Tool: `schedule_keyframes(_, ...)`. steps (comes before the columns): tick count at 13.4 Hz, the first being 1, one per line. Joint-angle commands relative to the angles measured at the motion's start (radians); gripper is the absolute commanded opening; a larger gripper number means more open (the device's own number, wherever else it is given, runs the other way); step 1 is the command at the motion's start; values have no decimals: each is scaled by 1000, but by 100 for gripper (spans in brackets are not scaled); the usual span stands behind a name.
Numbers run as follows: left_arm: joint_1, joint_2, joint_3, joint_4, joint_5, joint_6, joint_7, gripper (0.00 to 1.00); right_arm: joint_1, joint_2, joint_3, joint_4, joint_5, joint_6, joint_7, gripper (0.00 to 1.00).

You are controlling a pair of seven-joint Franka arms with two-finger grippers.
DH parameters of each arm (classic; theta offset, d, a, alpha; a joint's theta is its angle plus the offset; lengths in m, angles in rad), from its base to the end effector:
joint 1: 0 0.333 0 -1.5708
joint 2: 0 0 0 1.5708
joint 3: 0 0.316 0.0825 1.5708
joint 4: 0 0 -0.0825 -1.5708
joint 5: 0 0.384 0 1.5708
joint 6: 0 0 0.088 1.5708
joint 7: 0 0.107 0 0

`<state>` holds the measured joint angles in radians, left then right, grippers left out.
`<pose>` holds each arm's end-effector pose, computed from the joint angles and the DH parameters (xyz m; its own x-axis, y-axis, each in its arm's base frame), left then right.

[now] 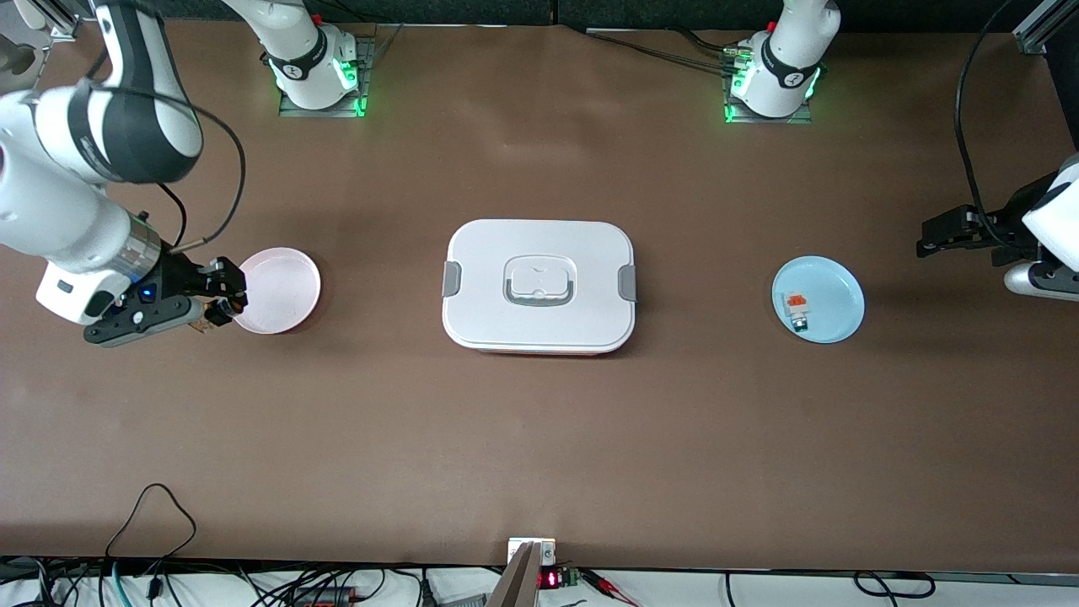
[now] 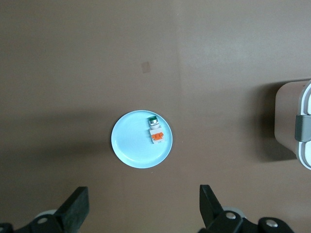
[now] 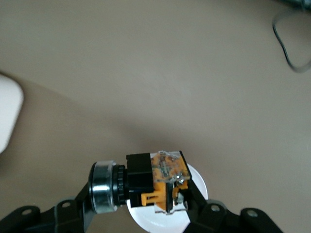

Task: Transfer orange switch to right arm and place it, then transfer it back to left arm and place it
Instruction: 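Lift the switch off the white plate with the right gripper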

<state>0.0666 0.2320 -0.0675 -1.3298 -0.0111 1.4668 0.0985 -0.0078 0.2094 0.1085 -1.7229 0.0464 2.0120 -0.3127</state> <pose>0.6135 0.0033 0.5930 0.9908 -0.1000 -0.0912 -0.0971 -0.9946 0.0357 0.6278 0.0617 0.4675 0.9205 0.3786 0.0963 0.3835 -0.9228 -0.0381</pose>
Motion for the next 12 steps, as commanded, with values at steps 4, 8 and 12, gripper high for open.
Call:
schedule_keyframes(4, 5, 7, 0, -6, -6, -19, 21, 100, 20, -1, 63, 65, 289, 16, -218, 36)
schedule_keyframes(8, 7, 4, 2, -16, -3, -49, 21, 100, 26, -5, 132, 117, 438, 88, -311, 36)
schedule_keyframes(12, 5, -3, 0, -23, -9, -72, 21, 100, 67, 37, 151, 112, 818, 232, -707, 35)
